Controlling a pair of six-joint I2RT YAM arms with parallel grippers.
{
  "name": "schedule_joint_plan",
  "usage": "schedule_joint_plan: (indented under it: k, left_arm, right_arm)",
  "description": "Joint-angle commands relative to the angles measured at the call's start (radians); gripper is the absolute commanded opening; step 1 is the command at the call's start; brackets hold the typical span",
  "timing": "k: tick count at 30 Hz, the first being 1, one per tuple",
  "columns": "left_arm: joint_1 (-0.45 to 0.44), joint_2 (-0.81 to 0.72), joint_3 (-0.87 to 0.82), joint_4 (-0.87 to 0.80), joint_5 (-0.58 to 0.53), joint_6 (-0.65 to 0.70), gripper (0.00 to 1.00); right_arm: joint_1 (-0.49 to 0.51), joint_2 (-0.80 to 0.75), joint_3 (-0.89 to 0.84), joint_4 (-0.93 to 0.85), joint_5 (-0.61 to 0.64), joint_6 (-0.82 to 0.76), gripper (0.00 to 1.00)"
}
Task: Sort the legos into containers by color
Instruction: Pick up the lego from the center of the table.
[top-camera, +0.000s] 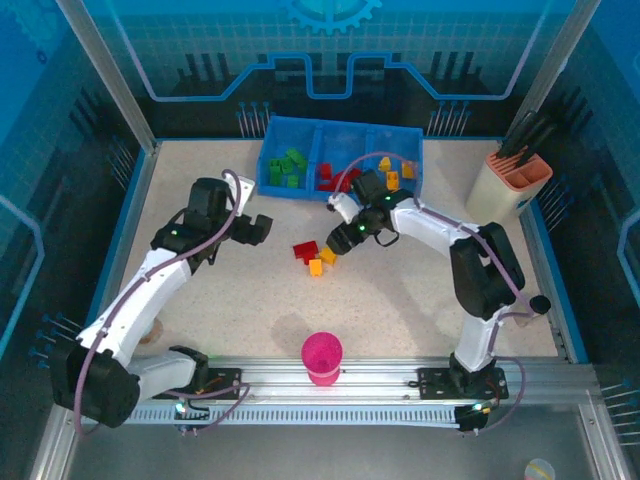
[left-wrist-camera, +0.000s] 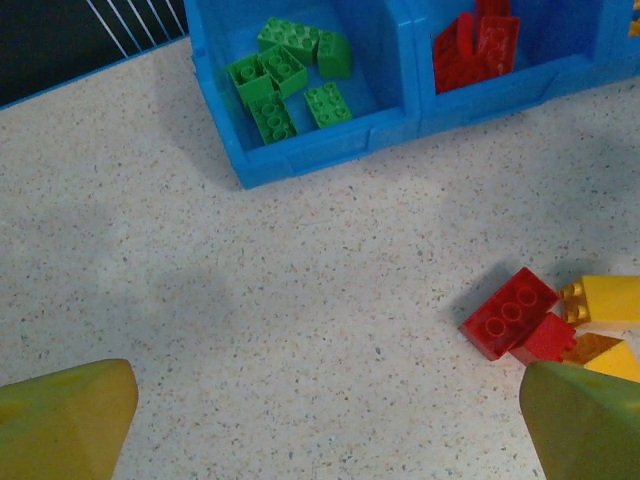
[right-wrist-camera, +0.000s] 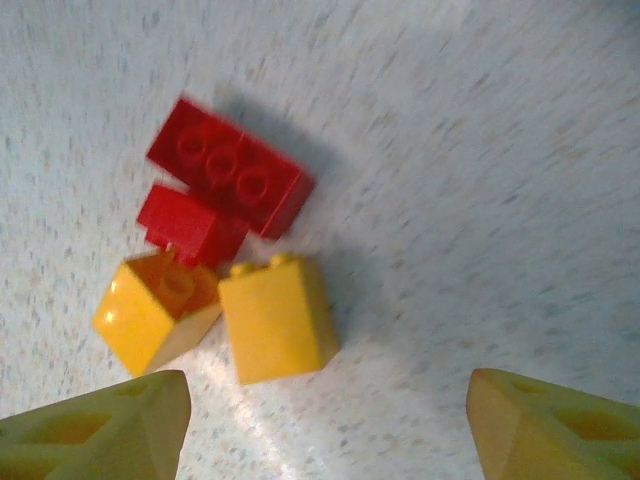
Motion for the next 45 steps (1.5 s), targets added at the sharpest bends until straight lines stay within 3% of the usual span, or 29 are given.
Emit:
schedule_joint_plan:
  k: [1,10,23,33,39,45]
  left_arm:
    - [0.010,-0.038,-0.024,0.040,0.026,0.020,0.99]
    - [0.011,-0.059,-0.032,0.037,0.046,0.014,0.99]
    - [0.013,-0.075,-0.051,0.051,0.042,0.022,0.99]
    - [0.016,-0.071,-0.053,0.053,0.050,0.024,0.99]
    - [0.018,-0.071,-0.054,0.056,0.052,0.025,0.99]
    - [0.020,-0.071,-0.054,0.053,0.059,0.023,0.99]
  right_arm:
    - [0.048,0.034,0.003,-0.093,-0.015,-0.035,0.74]
    - [0.118,0.131,0.031,-0.098,0.052,-0.049,0.75]
    - [0.128,0.201,0.118,-0.102,0.180,-0.109,0.71]
    - [0.130,0.252,0.190,-0.104,0.177,-0.141,0.70]
    - [0.130,0.271,0.204,-0.129,0.162,-0.151,0.49]
    - [0.112,0.250,0.196,-0.168,0.168,-0.136,0.39]
